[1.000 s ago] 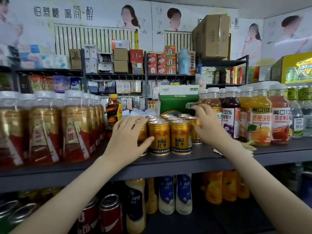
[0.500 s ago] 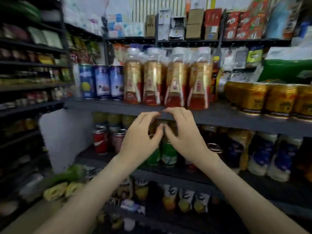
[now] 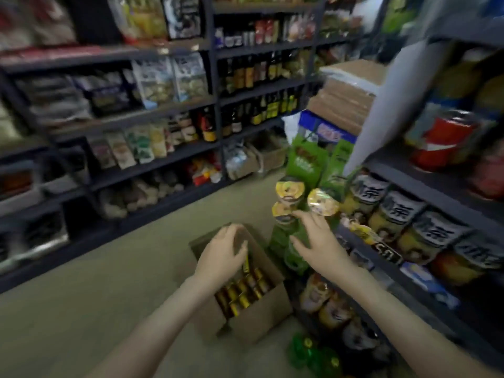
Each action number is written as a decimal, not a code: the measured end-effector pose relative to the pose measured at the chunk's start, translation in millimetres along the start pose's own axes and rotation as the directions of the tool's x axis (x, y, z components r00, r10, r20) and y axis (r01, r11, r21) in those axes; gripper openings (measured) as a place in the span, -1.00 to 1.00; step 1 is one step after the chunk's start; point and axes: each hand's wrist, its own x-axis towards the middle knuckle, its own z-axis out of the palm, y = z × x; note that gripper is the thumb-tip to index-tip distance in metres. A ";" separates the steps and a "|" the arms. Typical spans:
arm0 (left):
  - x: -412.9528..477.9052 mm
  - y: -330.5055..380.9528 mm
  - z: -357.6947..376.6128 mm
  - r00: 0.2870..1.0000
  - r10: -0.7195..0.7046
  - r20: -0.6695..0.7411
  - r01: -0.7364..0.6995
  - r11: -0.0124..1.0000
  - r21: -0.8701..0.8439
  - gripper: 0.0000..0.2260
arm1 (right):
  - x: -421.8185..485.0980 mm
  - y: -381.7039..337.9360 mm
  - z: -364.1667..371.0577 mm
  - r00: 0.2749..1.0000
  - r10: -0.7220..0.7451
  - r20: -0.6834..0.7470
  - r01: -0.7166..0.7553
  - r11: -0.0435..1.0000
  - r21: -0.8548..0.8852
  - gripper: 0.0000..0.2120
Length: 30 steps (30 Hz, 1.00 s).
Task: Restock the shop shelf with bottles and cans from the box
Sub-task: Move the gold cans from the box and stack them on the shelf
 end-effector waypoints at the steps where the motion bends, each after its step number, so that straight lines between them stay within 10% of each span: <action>1: -0.4 -24.5 2.6 0.997 -0.074 0.014 0.074 0.997 0.014 -0.68 | 11.2 5.8 20.5 0.997 0.030 0.069 -0.031 0.999 0.011 -0.52; 10: 22.8 -179.4 57.8 0.851 -0.503 0.148 0.492 0.864 0.107 -0.65 | 105.1 76.3 192.3 0.835 0.244 0.493 -0.322 0.944 0.077 -0.44; 17: 39.4 -310.0 186.2 0.674 -0.706 0.216 0.702 0.704 0.112 -0.60 | 144.2 174.1 385.6 0.547 0.410 0.730 -0.418 0.889 -0.186 -0.41; 30: 93.1 -505.9 455.8 0.702 -0.618 0.353 0.521 0.784 0.337 -0.44 | 147.3 351.6 711.9 0.438 0.523 0.731 -0.525 0.809 -0.264 -0.23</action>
